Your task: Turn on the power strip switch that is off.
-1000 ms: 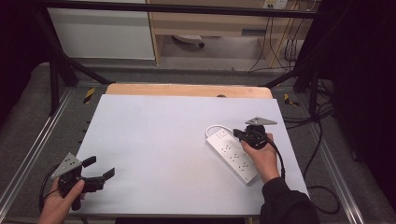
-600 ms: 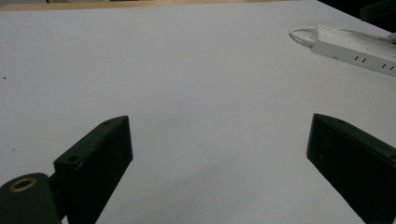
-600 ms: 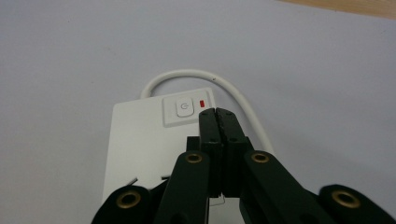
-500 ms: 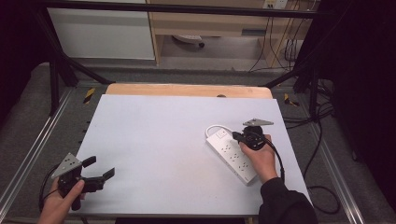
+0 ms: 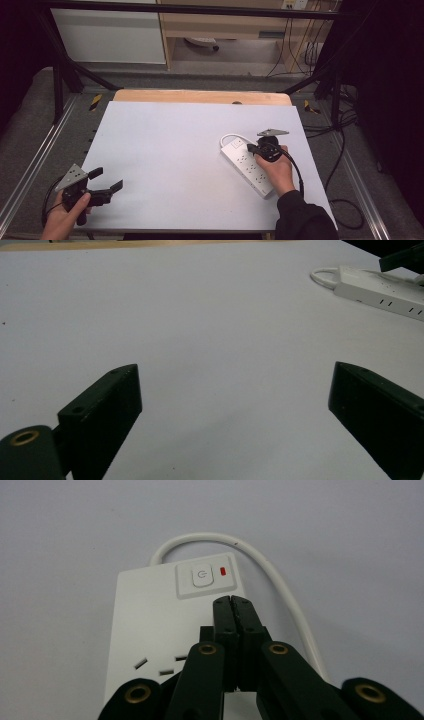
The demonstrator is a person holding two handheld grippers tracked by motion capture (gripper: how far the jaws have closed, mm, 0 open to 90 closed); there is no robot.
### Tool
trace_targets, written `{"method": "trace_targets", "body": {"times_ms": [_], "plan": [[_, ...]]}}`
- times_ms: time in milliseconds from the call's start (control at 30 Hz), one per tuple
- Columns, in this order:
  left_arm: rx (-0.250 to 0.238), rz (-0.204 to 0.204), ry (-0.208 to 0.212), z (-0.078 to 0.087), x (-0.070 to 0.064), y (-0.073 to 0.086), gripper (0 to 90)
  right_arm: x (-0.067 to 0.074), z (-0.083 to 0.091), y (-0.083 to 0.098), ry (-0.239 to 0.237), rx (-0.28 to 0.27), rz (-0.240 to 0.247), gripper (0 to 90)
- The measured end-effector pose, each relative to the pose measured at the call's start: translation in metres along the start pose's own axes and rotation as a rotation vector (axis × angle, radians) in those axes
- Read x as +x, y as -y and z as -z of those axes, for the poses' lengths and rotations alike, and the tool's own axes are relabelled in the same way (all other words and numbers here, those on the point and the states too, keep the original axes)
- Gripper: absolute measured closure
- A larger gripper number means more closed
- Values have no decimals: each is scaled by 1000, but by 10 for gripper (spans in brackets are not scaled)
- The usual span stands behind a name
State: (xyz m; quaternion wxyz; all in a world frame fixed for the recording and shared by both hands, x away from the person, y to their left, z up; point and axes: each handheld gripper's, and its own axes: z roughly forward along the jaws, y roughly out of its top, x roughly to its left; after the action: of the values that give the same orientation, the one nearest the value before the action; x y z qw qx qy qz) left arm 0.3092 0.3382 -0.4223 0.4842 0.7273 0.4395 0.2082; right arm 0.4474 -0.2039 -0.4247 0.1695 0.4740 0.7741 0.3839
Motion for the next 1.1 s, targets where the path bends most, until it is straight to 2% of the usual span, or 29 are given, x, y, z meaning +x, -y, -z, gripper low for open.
{"method": "trace_targets", "body": {"times_ms": [1100], "plan": [[6,-2,4,-1,-1,0,72,-1,-5,7,-16,-16,-34,900]]}}
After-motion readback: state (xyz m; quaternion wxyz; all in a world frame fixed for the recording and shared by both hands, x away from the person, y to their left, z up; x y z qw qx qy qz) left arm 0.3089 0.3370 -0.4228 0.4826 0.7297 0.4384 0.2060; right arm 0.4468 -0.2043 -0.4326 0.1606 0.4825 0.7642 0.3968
